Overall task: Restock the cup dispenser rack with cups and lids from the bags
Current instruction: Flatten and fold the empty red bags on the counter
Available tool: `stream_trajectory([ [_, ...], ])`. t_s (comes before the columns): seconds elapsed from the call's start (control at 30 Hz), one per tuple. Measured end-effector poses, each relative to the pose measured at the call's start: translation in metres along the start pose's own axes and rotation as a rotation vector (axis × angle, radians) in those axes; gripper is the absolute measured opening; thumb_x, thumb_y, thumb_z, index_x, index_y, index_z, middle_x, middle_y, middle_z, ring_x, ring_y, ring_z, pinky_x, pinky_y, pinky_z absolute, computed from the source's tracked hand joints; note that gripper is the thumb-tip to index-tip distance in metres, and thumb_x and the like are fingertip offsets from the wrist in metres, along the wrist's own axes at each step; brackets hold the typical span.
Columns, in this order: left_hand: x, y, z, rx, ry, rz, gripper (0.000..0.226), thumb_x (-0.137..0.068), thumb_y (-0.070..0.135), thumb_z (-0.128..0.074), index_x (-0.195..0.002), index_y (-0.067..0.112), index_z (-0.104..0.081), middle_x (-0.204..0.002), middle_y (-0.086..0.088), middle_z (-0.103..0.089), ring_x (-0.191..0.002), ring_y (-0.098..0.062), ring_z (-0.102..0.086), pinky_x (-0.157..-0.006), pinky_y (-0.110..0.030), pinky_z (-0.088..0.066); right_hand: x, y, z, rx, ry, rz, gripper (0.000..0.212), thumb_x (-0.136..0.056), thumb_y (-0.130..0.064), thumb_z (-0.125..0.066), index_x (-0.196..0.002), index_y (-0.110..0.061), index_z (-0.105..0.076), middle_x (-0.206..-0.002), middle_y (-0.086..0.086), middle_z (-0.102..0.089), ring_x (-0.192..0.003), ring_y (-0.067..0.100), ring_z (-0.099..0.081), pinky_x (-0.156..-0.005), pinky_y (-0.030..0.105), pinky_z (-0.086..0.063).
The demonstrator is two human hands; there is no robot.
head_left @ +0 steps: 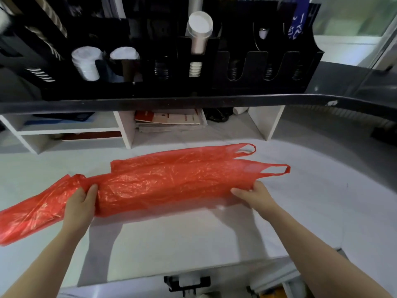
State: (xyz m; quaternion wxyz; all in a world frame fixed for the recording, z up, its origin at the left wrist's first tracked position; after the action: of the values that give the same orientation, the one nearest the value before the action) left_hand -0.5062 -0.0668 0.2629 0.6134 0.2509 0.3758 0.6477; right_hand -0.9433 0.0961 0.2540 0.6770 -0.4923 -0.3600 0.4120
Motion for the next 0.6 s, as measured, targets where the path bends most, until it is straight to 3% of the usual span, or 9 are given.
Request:
stream_trajectory([
  [0.07, -0.005, -0.001, -0.003, 0.059, -0.008, 0.036, 0.038, -0.099, 0.029, -0.046, -0.072, 0.004, -0.054, -0.07, -0.008, -0.055, -0.067, -0.026, -0.049, -0.065, -0.04, -0.034, -0.014, -0.005, -0.001, -0.003, 0.008, 0.024, 0.018, -0.085, -0.004, -0.069, -0.078, -0.019, -0.064, -0.06, -0.016, -0.064, -0.056, -0.003, -0.057, -0.053, 0.01, -0.043],
  [0.2, -0.017, -0.003, -0.008, 0.114, -0.002, 0.084, 0.042, -0.098, 0.029, -0.05, -0.067, 0.0, -0.052, -0.062, -0.01, -0.052, -0.056, -0.024, -0.044, -0.052, -0.021, -0.036, -0.04, -0.011, 0.003, 0.063, 0.087, 0.049, 0.012, -0.087, -0.014, -0.069, -0.078, -0.022, -0.067, -0.07, -0.012, -0.068, -0.062, -0.001, -0.062, -0.061, 0.015, -0.048],
  [0.33, -0.028, 0.005, -0.01, 0.132, 0.073, 0.098, 0.043, -0.096, 0.028, -0.054, -0.061, 0.003, -0.05, -0.056, -0.01, -0.051, -0.048, -0.022, -0.045, -0.035, -0.014, -0.029, -0.067, -0.005, 0.008, 0.254, 0.15, 0.089, 0.012, -0.086, -0.021, -0.071, -0.077, -0.021, -0.062, -0.074, -0.008, -0.067, -0.07, 0.008, -0.062, -0.069, 0.025, -0.044],
  [0.4, -0.029, 0.018, -0.014, 0.127, 0.046, 0.02, 0.032, -0.094, 0.024, -0.057, -0.068, 0.007, -0.055, -0.059, -0.006, -0.058, -0.05, -0.017, -0.055, -0.042, -0.014, -0.039, -0.076, 0.0, 0.01, 0.264, 0.144, 0.082, 0.008, -0.087, -0.02, -0.069, -0.09, -0.015, -0.064, -0.085, -0.002, -0.067, -0.081, 0.017, -0.062, -0.078, 0.029, -0.044],
  [0.47, -0.027, 0.028, -0.023, -0.088, -0.043, -0.098, 0.018, -0.086, 0.009, -0.066, -0.085, 0.011, -0.048, -0.072, -0.005, -0.062, -0.063, -0.024, -0.058, -0.058, -0.031, -0.043, -0.082, 0.007, 0.015, 0.257, 0.142, 0.052, 0.016, -0.089, -0.019, -0.066, -0.101, -0.009, -0.065, -0.093, 0.002, -0.067, -0.09, 0.021, -0.063, -0.083, 0.03, -0.045],
  [0.53, -0.025, 0.02, -0.037, -0.19, -0.121, -0.057, 0.036, -0.083, 0.007, -0.069, -0.088, 0.022, -0.036, -0.081, -0.004, -0.06, -0.07, -0.025, -0.051, -0.062, -0.038, -0.038, -0.087, 0.013, 0.019, 0.251, 0.135, 0.037, 0.022, -0.091, -0.019, -0.063, -0.108, -0.005, -0.064, -0.101, 0.007, -0.068, -0.096, 0.025, -0.063, -0.089, 0.033, -0.046],
  [0.6, -0.02, 0.012, -0.05, -0.136, -0.202, 0.022, 0.015, -0.092, 0.014, -0.059, -0.096, 0.015, -0.045, -0.097, -0.015, -0.062, -0.083, -0.032, -0.054, -0.07, -0.041, -0.041, -0.089, 0.017, 0.022, 0.233, 0.124, 0.027, 0.027, -0.093, -0.019, -0.06, -0.116, -0.004, -0.061, -0.111, 0.01, -0.067, -0.103, 0.024, -0.061, -0.095, 0.035, -0.045],
])
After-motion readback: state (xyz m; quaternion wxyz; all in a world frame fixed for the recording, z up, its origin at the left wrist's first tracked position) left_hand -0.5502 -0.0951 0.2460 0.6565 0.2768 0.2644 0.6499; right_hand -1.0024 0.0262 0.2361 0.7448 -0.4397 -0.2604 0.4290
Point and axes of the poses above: each hand's wrist, its own x-axis away from the middle knuckle, its own z-axis out of the back of the hand, y = z × x, the point moved 6 cm from there along -x, towards the middle knuckle
